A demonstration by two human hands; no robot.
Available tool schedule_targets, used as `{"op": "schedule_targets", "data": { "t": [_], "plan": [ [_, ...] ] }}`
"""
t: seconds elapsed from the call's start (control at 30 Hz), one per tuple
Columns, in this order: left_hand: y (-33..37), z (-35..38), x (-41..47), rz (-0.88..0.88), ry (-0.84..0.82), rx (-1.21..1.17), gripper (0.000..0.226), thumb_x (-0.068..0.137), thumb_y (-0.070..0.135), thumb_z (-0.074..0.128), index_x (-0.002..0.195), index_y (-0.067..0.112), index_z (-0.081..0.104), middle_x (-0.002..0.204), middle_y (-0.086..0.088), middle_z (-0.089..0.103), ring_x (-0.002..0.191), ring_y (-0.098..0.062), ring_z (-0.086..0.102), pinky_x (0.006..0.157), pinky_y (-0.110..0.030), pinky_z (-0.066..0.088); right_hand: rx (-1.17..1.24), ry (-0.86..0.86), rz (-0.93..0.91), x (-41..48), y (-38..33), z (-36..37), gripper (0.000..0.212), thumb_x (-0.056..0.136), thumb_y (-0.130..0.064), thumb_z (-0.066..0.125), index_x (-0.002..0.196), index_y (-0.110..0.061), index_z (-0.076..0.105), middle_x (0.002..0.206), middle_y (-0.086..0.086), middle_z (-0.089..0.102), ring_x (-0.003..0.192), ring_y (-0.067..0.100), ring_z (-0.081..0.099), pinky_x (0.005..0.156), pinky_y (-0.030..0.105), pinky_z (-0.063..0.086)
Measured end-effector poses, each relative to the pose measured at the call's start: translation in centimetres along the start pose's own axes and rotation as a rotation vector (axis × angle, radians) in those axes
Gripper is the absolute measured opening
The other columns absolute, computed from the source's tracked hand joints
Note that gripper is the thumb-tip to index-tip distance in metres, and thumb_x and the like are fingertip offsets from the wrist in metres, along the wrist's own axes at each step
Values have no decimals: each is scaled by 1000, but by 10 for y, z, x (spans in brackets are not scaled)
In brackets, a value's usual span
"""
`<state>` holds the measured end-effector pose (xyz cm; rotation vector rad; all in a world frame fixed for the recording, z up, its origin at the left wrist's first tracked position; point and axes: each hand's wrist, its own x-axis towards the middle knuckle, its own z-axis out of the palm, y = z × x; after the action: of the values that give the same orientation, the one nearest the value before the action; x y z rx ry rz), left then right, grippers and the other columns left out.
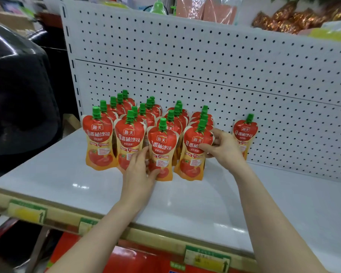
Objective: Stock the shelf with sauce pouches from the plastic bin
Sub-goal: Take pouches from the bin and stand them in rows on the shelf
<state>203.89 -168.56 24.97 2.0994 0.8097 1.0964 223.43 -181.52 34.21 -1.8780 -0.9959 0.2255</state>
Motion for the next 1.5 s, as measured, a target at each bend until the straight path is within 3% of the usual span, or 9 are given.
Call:
{"op": "schedule_targets", "data": {
  "t": [0.1,0.43,0.6,0.73,0.83,0.93,1.1,1.27,1.5],
  "plan": [
    [1,0,0,3,0,4,70,80,18,76,141,22,42,131,4,50,105,-10,56,88,-23,49,-4,5,3,5,4,1,42,83,-14,77,122,-20,62,108,1,75,91,14,73,82,41,61],
    [-1,3,3,-12,-20,44,68,81,19,76,140,20,42,129,3,52,97,-5,55,70,-2,39,2,-9,2,12,10,0,46,85,-15,76,127,-21,59,113,0,73,97,15,72,85,43,61],
    [0,-2,0,-14,-34,28,68,81,18,75,141,19,42,128,0,53,94,-5,56,74,-7,44,-79,43,-5,5,9,-1,53,81,-18,79,129,-22,55,107,0,73,92,15,71,83,41,61],
    [4,-13,-12,-5,-38,-32,62,81,22,75,135,23,44,121,4,54,93,-9,60,81,-28,55,-229,217,-14,-31,10,0,53,85,-26,74,132,-23,50,102,-2,67,90,14,66,71,23,48],
    [12,-22,-31,39,-91,-64,50,85,21,71,130,24,50,118,4,55,90,-9,61,82,-37,56,-404,285,-17,-80,20,1,45,91,-31,66,132,-22,52,111,0,66,97,17,64,80,31,47],
    [22,-26,-60,100,-169,-151,42,87,18,66,127,21,55,114,4,55,92,-7,62,85,-35,55,-528,355,-57,-146,33,3,36,95,-32,61,129,-18,58,117,0,67,102,20,64,88,41,51],
    [49,-11,-138,254,-339,-343,31,90,12,62,119,23,59,112,5,60,97,-6,62,84,-29,54,-655,571,-49,-293,61,10,27,99,-25,58,121,-12,64,115,4,68,105,24,60,89,32,44],
    [69,33,-237,464,-584,-384,32,89,6,63,119,17,61,112,5,62,101,-12,62,91,-31,51,-593,631,284,-449,125,42,30,100,-27,52,121,-11,65,113,5,68,103,22,61,93,31,42],
    [45,145,-385,487,-1218,-35,52,91,19,64,138,27,45,138,2,50,127,-18,47,103,-36,41,-320,507,1036,-607,235,56,48,96,-27,60,141,-12,50,131,12,61,115,32,61,90,40,49]
  ]
}}
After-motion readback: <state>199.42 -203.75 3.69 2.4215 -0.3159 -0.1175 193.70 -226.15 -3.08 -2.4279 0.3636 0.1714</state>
